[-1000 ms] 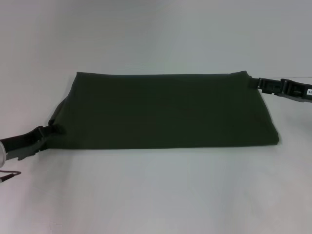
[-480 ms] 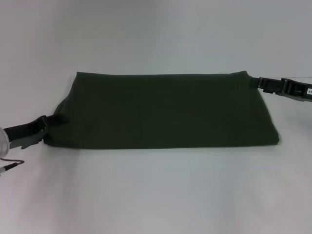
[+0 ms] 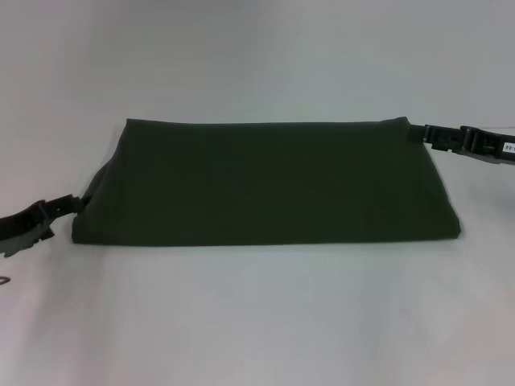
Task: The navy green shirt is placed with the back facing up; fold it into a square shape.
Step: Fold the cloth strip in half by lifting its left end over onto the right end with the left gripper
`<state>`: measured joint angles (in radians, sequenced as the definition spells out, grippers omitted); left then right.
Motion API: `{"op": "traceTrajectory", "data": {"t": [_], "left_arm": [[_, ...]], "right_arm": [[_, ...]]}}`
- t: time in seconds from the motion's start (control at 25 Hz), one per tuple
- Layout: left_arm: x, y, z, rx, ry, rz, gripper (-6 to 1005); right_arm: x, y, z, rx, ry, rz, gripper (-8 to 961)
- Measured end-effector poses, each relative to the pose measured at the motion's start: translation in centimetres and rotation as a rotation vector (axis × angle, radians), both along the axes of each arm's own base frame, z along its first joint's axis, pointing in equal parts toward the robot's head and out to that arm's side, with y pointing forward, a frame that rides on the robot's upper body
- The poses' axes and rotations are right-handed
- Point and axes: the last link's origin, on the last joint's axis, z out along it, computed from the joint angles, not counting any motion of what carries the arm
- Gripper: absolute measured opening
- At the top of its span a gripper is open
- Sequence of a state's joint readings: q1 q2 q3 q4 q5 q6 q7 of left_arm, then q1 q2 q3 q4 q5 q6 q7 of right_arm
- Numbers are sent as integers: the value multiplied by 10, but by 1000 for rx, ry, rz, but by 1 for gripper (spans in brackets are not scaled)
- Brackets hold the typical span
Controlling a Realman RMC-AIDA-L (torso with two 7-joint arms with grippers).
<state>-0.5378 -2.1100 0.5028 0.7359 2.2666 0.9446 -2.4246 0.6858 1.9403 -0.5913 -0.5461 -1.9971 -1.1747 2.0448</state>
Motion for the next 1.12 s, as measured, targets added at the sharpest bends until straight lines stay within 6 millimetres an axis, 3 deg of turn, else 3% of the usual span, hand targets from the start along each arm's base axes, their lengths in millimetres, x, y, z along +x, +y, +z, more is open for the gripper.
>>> {"op": "traceTrajectory", "data": {"t": [1.12], "left_arm": [[18,-6,-27,-118,-96,-47,828]], "right_arm": [[-2,1,1,0,-1,7,776]]}}
